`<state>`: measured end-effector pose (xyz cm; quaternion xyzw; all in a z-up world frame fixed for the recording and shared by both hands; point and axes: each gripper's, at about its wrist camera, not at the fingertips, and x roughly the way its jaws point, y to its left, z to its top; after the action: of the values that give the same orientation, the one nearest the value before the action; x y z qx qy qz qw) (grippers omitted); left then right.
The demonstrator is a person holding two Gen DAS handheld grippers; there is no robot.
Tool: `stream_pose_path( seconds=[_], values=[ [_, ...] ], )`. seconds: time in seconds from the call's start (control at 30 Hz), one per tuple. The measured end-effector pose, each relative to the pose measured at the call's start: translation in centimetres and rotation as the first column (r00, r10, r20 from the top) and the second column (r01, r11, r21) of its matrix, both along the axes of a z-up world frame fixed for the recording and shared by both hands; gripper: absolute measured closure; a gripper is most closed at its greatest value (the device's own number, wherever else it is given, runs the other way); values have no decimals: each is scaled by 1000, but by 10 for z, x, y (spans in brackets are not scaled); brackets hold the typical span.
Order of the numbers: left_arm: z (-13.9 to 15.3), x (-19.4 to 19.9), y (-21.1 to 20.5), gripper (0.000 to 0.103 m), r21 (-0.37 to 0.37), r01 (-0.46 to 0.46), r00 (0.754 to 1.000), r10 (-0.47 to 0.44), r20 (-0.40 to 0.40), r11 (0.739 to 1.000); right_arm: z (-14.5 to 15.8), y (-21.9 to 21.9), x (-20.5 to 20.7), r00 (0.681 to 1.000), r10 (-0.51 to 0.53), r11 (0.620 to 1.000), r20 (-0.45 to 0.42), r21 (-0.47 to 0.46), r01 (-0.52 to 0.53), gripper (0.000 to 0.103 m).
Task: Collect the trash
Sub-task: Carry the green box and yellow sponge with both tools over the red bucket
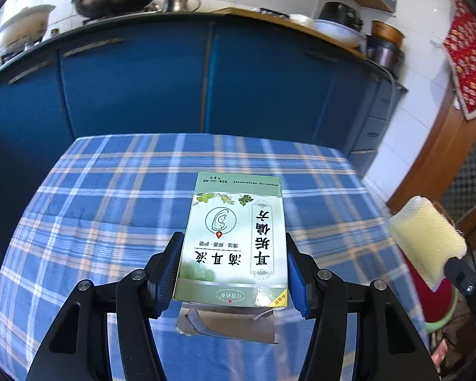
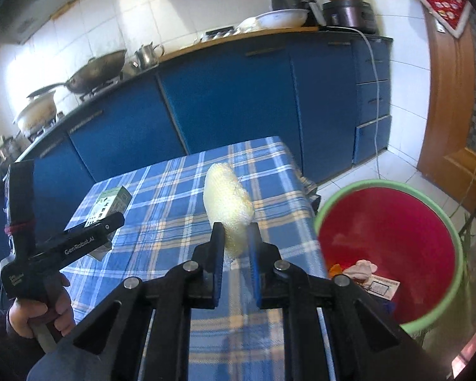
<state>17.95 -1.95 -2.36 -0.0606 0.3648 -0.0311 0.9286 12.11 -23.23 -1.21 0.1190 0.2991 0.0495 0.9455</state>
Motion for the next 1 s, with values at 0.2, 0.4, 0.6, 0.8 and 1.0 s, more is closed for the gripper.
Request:
stream_pose_path(
  seconds=[0.2, 0.4, 0.6, 0.8, 1.0],
  values=[
    [14, -12, -33, 42, 16, 63, 998, -64, 29, 998, 2, -30, -18, 998, -62, 997, 16, 37, 61, 86],
    [22, -19, -70, 42, 19, 147, 988, -147, 38, 989, 2, -60, -35, 992, -127, 990, 30, 63, 124, 87],
    [20, -22, -113, 42, 35, 236, 971, -238, 36, 971, -5, -86, -43, 979, -202, 978, 31, 51, 200, 99],
    [10, -24, -149, 42, 41, 311, 950, -312, 5, 949, -24, -113, -46, 970, -245, 966, -7, 81, 245, 99],
    [2, -23, -180, 42, 43, 382, 924, -381, -22, 923, -28, -129, -53, 961, -277, 958, -1, 82, 276, 99]
  ],
)
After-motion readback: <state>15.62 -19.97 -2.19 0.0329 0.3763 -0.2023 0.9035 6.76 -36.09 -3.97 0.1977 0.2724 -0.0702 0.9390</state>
